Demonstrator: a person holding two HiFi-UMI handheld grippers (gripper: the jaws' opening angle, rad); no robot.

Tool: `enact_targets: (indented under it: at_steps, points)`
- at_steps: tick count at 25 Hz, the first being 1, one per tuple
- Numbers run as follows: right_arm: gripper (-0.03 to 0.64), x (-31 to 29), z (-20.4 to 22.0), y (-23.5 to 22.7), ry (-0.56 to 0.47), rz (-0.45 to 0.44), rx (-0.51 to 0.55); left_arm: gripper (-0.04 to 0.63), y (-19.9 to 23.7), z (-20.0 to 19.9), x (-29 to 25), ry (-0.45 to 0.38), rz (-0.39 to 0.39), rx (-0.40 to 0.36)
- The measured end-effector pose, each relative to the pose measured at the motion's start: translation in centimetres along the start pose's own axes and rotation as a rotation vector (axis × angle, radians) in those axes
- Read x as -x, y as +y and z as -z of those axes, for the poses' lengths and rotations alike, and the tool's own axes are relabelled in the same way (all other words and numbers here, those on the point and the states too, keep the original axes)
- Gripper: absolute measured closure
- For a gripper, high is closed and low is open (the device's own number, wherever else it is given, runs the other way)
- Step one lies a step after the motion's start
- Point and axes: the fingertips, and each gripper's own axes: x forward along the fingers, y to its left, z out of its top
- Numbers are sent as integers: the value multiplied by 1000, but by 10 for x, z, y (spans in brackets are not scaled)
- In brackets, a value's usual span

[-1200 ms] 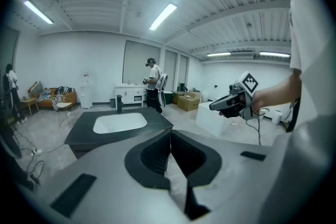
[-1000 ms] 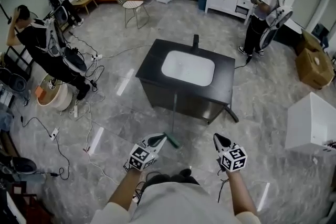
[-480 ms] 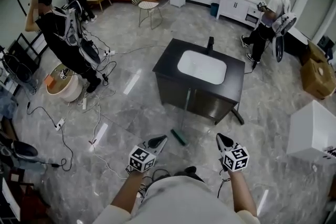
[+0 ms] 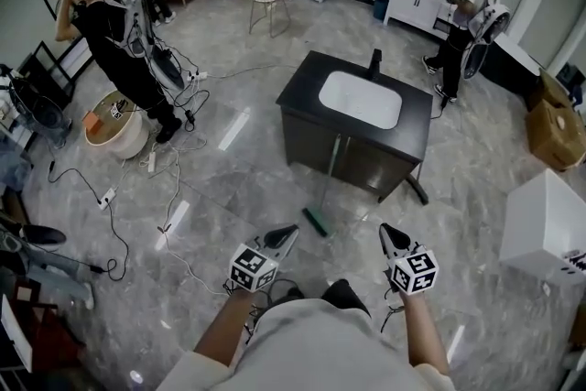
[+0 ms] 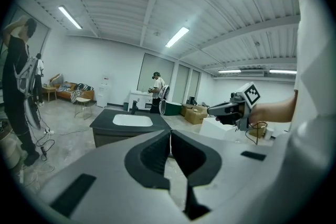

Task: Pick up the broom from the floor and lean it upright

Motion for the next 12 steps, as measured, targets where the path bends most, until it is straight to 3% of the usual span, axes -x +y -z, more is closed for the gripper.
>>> enact_targets:
  at_steps: [12]
  points:
    - [615, 27, -25, -18, -51, -139, 79, 584, -32, -26, -17, -64, -107, 42]
